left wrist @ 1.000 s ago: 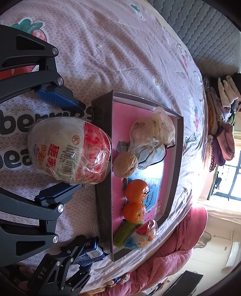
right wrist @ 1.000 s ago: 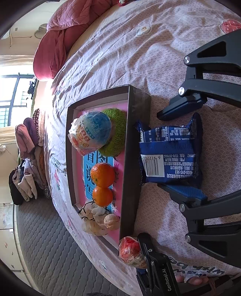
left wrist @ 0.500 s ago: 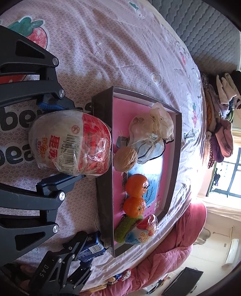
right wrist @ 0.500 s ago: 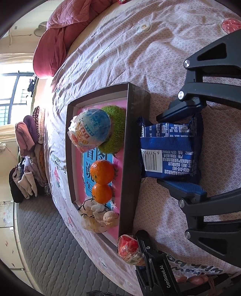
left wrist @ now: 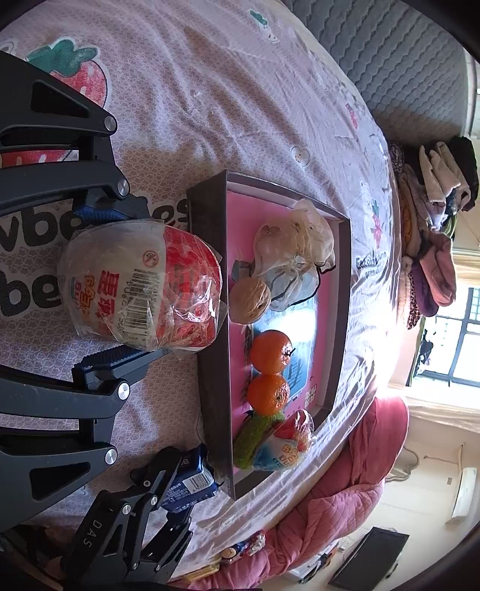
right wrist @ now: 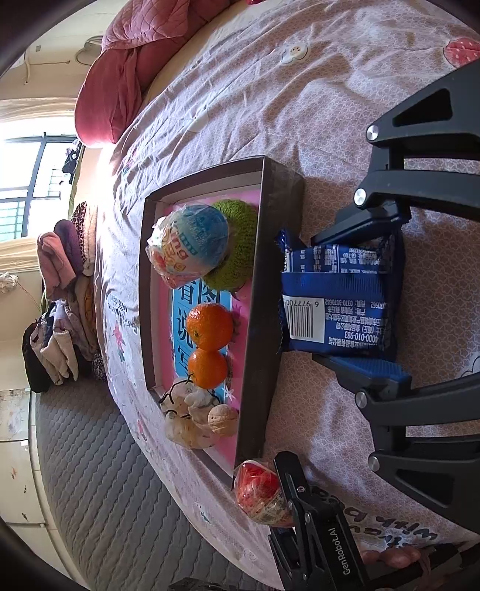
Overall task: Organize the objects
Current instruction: 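Lift and carry the bun and blue packet over the tray with both tools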
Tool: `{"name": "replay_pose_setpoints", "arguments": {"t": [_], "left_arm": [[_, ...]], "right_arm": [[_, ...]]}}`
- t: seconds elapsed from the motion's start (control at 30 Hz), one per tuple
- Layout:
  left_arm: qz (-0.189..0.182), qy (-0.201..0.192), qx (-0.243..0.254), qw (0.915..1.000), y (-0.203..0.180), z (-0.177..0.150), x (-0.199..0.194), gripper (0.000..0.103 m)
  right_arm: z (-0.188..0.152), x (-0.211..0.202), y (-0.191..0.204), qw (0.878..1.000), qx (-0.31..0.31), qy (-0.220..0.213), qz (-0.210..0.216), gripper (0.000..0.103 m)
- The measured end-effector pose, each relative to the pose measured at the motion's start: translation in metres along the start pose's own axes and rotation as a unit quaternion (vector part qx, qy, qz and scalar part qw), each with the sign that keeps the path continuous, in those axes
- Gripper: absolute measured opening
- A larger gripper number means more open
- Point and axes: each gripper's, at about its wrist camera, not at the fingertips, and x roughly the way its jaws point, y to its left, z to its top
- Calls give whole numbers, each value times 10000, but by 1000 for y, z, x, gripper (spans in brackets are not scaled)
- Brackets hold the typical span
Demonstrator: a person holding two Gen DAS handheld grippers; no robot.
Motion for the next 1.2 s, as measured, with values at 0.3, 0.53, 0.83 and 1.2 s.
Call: {"name": "replay_pose_setpoints", "arguments": {"t": [0.3,0.53,0.83,1.2], "left_arm": [[125,-202,-10,9997,-1,-2,-23,55],[191,-359,-38,9992,-5,-3,-45,55],[283,-510,0,9983,-13,-3,-71,55],[347,-781,105,9963,-23,9,-99,55]], "right_arm": [[1,-13,9,9995,-104,-188,235,53],[3,-30,16,9985,-165,-398,352,53],[2,-52,27,9966,-312,-610,454,53],[14,-77,37,9935,-421,-904,547,53]]}}
